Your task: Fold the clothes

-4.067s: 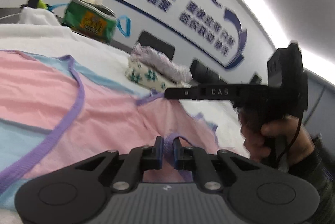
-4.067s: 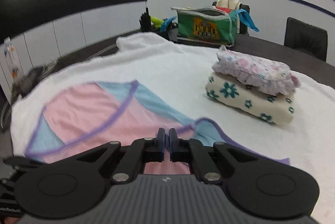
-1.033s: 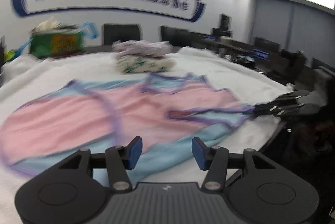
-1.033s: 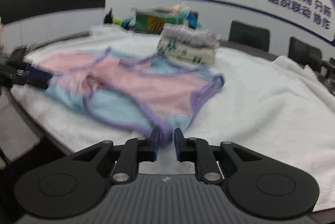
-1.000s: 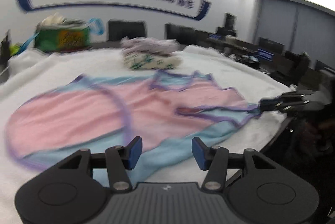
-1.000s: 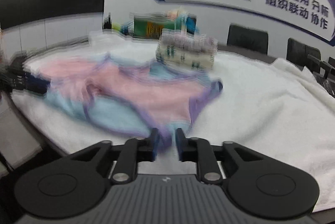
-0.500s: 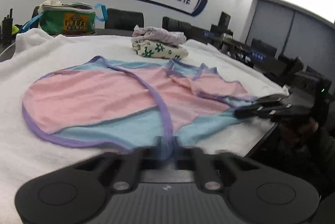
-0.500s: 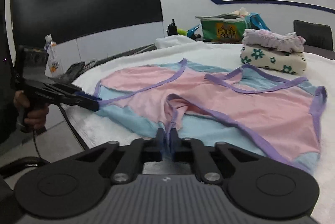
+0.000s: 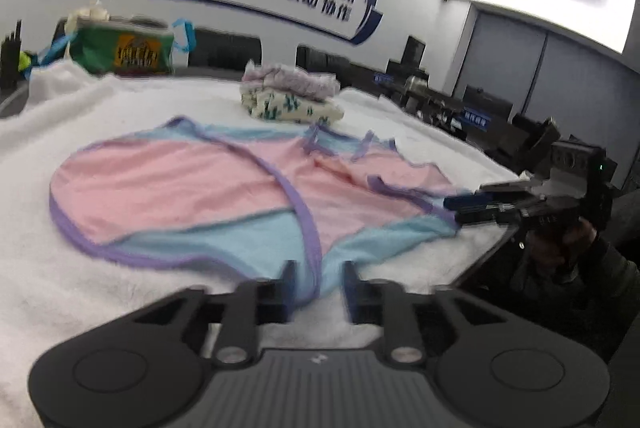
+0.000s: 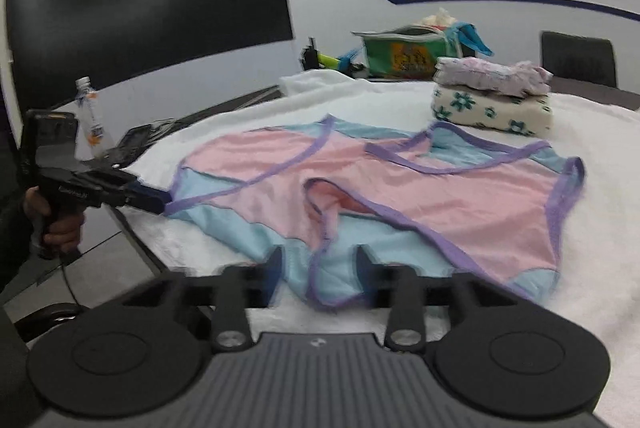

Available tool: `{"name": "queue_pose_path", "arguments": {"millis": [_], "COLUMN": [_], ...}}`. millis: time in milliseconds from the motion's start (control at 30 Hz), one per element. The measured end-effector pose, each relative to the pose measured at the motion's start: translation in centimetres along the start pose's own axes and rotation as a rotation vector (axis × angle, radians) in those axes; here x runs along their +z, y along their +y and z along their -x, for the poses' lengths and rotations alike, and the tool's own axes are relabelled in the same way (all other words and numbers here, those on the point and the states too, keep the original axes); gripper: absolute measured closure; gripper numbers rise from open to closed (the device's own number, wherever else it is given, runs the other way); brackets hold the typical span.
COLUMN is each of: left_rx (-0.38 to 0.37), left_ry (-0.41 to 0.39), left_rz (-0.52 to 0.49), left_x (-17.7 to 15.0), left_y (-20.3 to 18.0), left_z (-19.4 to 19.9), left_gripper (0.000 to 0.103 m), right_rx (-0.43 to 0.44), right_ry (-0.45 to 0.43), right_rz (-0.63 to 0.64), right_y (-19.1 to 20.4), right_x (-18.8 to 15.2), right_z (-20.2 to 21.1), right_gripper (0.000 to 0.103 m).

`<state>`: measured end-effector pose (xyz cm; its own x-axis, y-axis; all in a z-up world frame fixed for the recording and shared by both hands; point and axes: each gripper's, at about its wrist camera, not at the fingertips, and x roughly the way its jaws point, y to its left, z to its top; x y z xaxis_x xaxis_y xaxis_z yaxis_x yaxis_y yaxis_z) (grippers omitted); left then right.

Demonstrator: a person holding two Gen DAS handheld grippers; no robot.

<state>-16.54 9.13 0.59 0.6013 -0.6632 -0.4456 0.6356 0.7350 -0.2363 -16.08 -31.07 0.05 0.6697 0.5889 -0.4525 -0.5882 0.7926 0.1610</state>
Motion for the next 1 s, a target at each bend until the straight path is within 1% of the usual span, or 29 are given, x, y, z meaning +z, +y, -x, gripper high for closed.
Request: {"name": "queue_pose_path", "arguments": {"millis": [67,100,133,200,233,300,367,433,467,500,533,567,600,633,667,767,833,900,933,967,1000], "left_rx": [-0.002,-0.006,-0.005,0.002,-0.004,-0.014,0.008,0.005,-0.009,-0.03,-0.05,-0.063,-0.072,-0.079,-0.089,-0.13,-0.149,-0.141,-0.141,-0.143,-0.152], "left_ry": [0.015,0.031,0.053,0.064,0.063,0.064,0.069,0.068,0.049,0.021,-0.007,-0.031,-0.053,-0.064,-0.056,0.032,0.087,0.135,0.142,0.14,0.142], "left_rz": [-0.04,-0.061,-0.086,-0.143,-0.163,-0.183,-0.177,-0.137,-0.124,-0.114,-0.105,-0.113,-0.129,-0.157,-0.194,-0.321,-0.372,-0.375,-0.376,-0.378,-0.386], "left_x": [0.2,0.3,0.4,0.4,0.4,0.4,0.2,0.2,0.4,0.5,0.6,0.9,1.2,1.5,1.8,1.9,1.5,1.1,1.0,0.9,0.8], "left_y": [-0.3,-0.4,-0.5,-0.7,-0.8,-0.8,-0.6,-0.1,0.1,0.2,0.3,0.2,-0.1,-0.6,-1.2,-2.8,-3.1,-2.5,-2.1,-1.8,-1.6], "left_z": [-0.7,-1.1,-1.4,-1.3,-1.0,-0.5,-0.3,0.2,0.8,1.4,2.1,2.4,2.6,2.4,1.9,-0.6,-1.9,-2.8,-2.9,-2.8,-2.7], "left_gripper": [0.068,0.092,0.101,0.103,0.103,0.103,0.102,0.097,0.096,0.092,0.086,0.081,0.071,0.066,0.066,0.066,0.066,0.069,0.076,0.077,0.081], "right_rx": [0.022,0.032,0.012,0.011,-0.002,-0.015,-0.026,-0.033,-0.036,-0.039,-0.043,-0.046,-0.05,-0.027,-0.001,0.035,0.046,0.047,0.051,0.063,0.07], "right_ry": [0.036,0.055,0.049,0.048,0.03,0.011,-0.001,-0.019,-0.028,-0.037,-0.046,-0.055,-0.064,-0.064,-0.048,0.033,0.082,0.122,0.124,0.116,0.115], "right_rz": [0.048,0.073,0.102,0.098,0.098,0.093,0.107,0.127,0.137,0.147,0.158,0.168,0.178,0.205,0.245,0.341,0.366,0.362,0.351,0.332,0.316], "right_y": [0.6,0.8,1.1,0.6,0.4,0.0,0.1,0.3,0.5,0.6,0.7,0.8,0.9,1.4,2.0,3.0,3.0,2.3,1.9,1.5,1.2], "right_x": [-0.3,-0.5,-0.5,-0.1,0.2,0.6,0.8,1.1,1.2,1.3,1.5,1.6,1.7,1.9,2.0,1.7,1.2,0.7,0.4,0.2,0.2], "right_z": [-1.1,-1.7,-1.8,-1.3,-0.8,0.3,0.9,1.4,1.6,1.9,2.1,2.3,2.6,2.6,2.2,0.0,-1.1,-1.7,-1.7,-1.5,-1.4], "right_gripper": [0.067,0.09,0.099,0.1,0.101,0.101,0.101,0.096,0.093,0.085,0.072,0.068,0.065,0.065,0.065,0.064,0.065,0.065,0.064,0.065,0.064]}}
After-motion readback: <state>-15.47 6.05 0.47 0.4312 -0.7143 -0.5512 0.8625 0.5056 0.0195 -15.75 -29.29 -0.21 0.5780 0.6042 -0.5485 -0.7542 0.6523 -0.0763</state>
